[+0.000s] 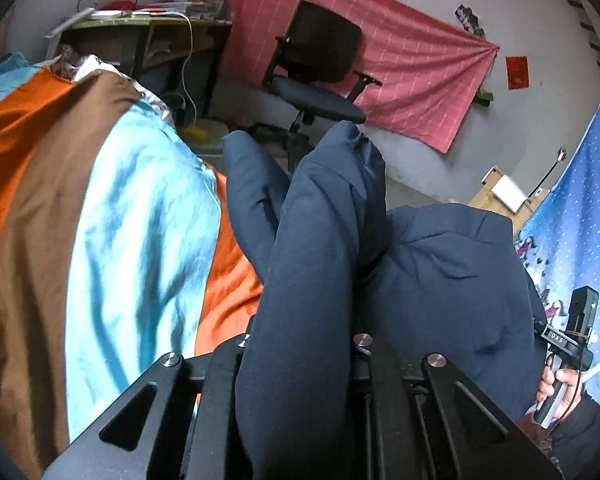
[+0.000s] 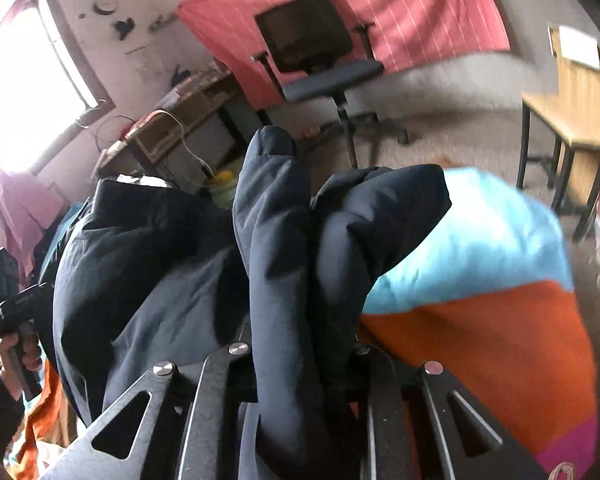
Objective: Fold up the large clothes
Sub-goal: 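Lift the bundle with both grippers and fold it over once more, then lower the folded bundle onto the bed cover and open both grippers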
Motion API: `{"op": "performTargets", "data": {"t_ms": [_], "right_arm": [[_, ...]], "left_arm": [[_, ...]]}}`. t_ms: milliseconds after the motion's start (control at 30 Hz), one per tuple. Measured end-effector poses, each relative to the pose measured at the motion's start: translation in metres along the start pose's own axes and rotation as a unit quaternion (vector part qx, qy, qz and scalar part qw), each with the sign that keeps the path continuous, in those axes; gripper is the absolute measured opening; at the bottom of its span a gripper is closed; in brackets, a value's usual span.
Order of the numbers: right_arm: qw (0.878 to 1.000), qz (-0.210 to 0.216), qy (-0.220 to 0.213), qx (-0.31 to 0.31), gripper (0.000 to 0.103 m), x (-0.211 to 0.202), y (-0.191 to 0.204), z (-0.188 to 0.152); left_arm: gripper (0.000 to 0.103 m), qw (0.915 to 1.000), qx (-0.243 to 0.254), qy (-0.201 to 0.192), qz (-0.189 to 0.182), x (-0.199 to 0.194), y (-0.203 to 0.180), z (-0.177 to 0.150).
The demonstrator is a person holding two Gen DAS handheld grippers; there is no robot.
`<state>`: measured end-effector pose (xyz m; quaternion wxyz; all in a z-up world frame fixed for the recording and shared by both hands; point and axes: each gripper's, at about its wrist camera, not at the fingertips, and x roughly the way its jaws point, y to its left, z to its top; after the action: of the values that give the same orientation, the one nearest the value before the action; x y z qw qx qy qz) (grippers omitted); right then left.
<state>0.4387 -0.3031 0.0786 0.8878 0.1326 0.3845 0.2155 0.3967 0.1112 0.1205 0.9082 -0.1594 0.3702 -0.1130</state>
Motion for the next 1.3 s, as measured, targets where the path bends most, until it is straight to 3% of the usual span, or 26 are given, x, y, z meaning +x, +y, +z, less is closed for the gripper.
{"op": "performTargets", "data": {"t_ms": [167, 300, 400, 533, 600, 667, 767, 933, 1000, 1167, 1300], "right_arm": [[1.0, 0.011, -0.017, -0.013, 0.016, -0.041, 0.024, 0.001], [1.0, 0.011, -0.011, -0.015, 0.016, -0.043, 0.031, -0.007], [1.0, 0.005, 0.001, -0.008, 0.016, -0.034, 0.028, -0.023], [0.999, -0.02, 0.04, 0.006, 0.017, -0.002, 0.015, -0.051], [0.996, -0.046, 0.07, 0.023, 0.021, 0.019, 0.002, -0.067], [0.995, -0.051, 0.074, 0.043, 0.028, 0.026, -0.013, -0.076], [0.995, -0.044, 0.072, 0.046, 0.037, 0.026, -0.024, -0.076], [0.994, -0.076, 0.07, 0.04, 0.061, 0.021, -0.028, -0.074], [0.994, -0.085, 0.06, 0.044, 0.079, 0.015, -0.025, -0.076], [0.993, -0.104, 0.035, 0.034, 0.086, 0.001, -0.016, -0.077], [0.993, -0.112, 0.005, 0.023, 0.093, -0.013, -0.001, -0.076]], "left_arm": [[0.012, 0.9997, -0.004, -0.013, -0.018, -0.035, -0.007, -0.002], [0.012, 0.9999, -0.002, -0.007, -0.01, -0.047, -0.005, -0.015], [0.012, 0.9999, -0.011, 0.01, 0.004, -0.039, 0.001, -0.031], [0.013, 0.9974, -0.036, 0.058, 0.024, 0.0, 0.018, -0.06], [0.015, 0.9947, -0.069, 0.071, 0.028, 0.015, 0.032, -0.074], [0.018, 0.9937, -0.086, 0.067, 0.026, 0.018, 0.041, -0.078], [0.025, 0.9922, -0.098, 0.072, 0.027, 0.021, 0.047, -0.076], [0.047, 0.9893, -0.087, 0.087, 0.079, 0.027, 0.043, -0.073], [0.055, 0.9873, -0.083, 0.088, 0.102, 0.029, 0.041, -0.074], [0.081, 0.9844, -0.083, 0.036, 0.151, 0.011, 0.039, -0.078], [0.085, 0.9842, -0.066, 0.012, 0.164, -0.005, 0.031, -0.084]]}}
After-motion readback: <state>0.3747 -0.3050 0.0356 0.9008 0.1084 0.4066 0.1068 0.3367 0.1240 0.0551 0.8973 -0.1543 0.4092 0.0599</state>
